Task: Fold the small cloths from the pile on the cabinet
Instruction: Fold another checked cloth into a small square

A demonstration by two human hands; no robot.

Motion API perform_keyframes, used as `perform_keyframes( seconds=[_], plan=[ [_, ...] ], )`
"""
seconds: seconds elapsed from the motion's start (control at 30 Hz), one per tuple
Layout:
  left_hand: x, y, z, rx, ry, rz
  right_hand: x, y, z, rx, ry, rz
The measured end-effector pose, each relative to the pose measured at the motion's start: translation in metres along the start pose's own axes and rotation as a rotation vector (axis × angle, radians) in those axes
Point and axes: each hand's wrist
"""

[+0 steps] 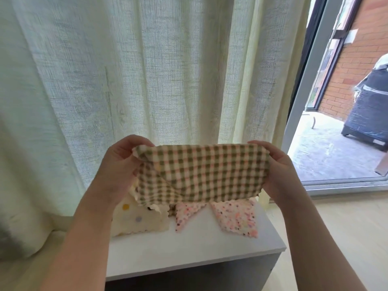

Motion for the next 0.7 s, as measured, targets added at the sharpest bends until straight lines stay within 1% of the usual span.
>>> perform_keyframes(
  seconds=[0.07,0.1,0.17,0.23,0.27,0.33,0.4,0.43,0.5,0.53,0.63,0.7],
  plan=[
    [0.0,0.0,0.0,-0.036,-0.102,0.027,0.001,0.001,0.0,0.016,0.035,-0.009],
    [0.005,-0.002,-0.001,-0.052,-0.169,-0.013,0.0,0.001,0.0,0.009,0.051,0.014],
    [0.011,-0.004,-0.004,-0.136,-0.338,-0.119,-0.004,0.0,-0.001,-0.02,0.093,0.068],
    [0.015,-0.007,-0.007,-0.224,-0.446,-0.163,-0.006,0.0,-0.001,-0.063,0.14,0.087],
    [0.013,-0.007,-0.006,-0.23,-0.482,-0.167,-0.006,0.0,-0.001,-0.079,0.162,0.091],
    [0.009,-0.008,-0.004,-0.15,-0.514,-0.161,-0.007,-0.001,-0.003,-0.107,0.188,0.103],
    [0.006,-0.005,-0.002,-0.052,-0.498,-0.188,-0.008,-0.003,-0.003,-0.126,0.19,0.102],
    [0.006,-0.002,-0.001,-0.032,-0.454,-0.225,-0.009,-0.003,-0.003,-0.14,0.185,0.102],
    [0.009,0.004,-0.003,-0.103,-0.327,-0.42,-0.008,-0.003,-0.002,-0.172,0.167,0.142],
    [0.011,0.007,-0.004,-0.154,-0.269,-0.478,-0.009,-0.002,-0.002,-0.18,0.156,0.16],
    [0.015,0.012,-0.004,-0.197,-0.144,-0.475,-0.009,0.001,0.0,-0.152,0.102,0.119],
    [0.02,0.006,-0.003,-0.207,-0.072,-0.546,-0.009,0.002,0.002,-0.134,0.019,0.145]
  ],
)
Point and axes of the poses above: each hand's wrist, its own z-axis away from the middle knuckle, its own y-axis out of the palm, x = y × z, and after that the axes turned 3 degrees about y, right-handed
